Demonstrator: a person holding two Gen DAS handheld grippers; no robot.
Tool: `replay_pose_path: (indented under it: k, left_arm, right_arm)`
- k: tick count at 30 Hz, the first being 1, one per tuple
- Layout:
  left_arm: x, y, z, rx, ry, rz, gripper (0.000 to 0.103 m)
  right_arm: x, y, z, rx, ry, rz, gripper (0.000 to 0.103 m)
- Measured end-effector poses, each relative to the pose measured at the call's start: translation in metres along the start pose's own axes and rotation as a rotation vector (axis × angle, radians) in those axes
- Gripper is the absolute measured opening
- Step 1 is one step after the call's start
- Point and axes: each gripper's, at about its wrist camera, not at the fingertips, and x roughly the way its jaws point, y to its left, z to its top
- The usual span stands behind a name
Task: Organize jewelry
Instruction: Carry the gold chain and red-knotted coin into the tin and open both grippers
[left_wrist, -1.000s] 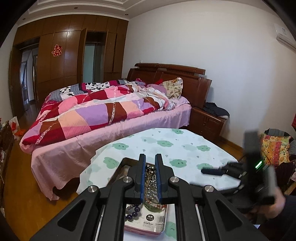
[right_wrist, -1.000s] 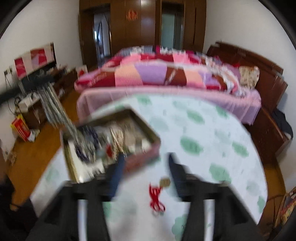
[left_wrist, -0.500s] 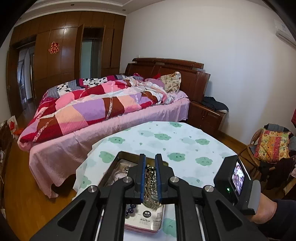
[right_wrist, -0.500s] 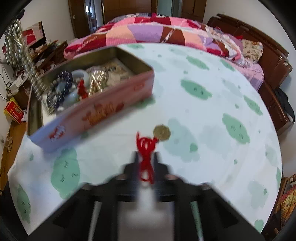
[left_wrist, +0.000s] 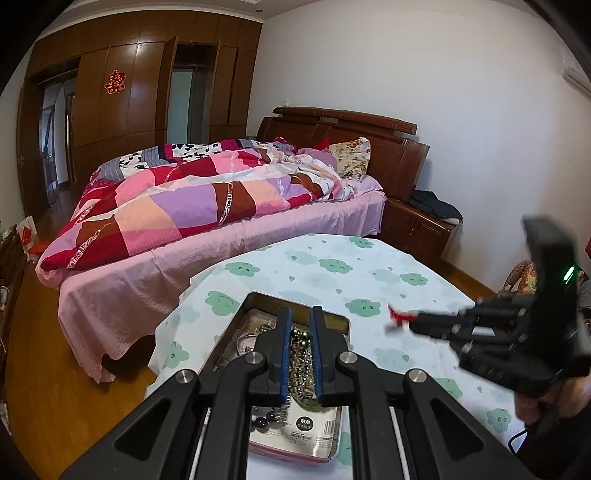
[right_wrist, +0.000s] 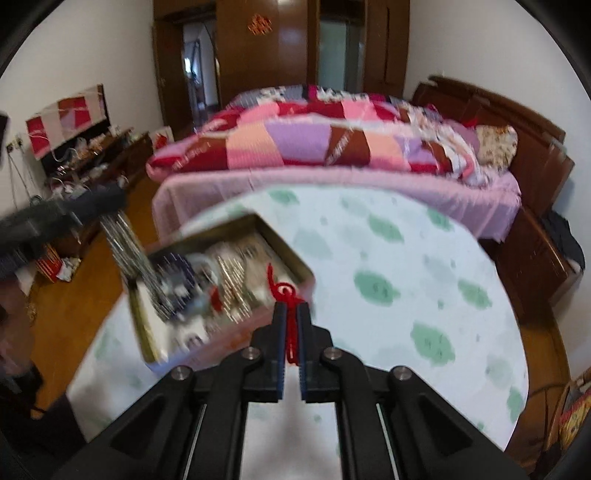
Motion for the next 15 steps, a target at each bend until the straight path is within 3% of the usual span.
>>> replay_pose_path:
  k: [6,15]
  left_arm:
    - [0.01,0.005,-0.003,-0.002,0.015,0.021,0.009]
    - [0.032,0.015,-0.015,0.0,0.056,0.089,0.009]
  right_arm:
    - [0.006,0.026,0.033,-0.052,-0.049,0.024,0.007]
    - [0.044,0.044,0.039,-0.049,-0.035,0.055,0.007]
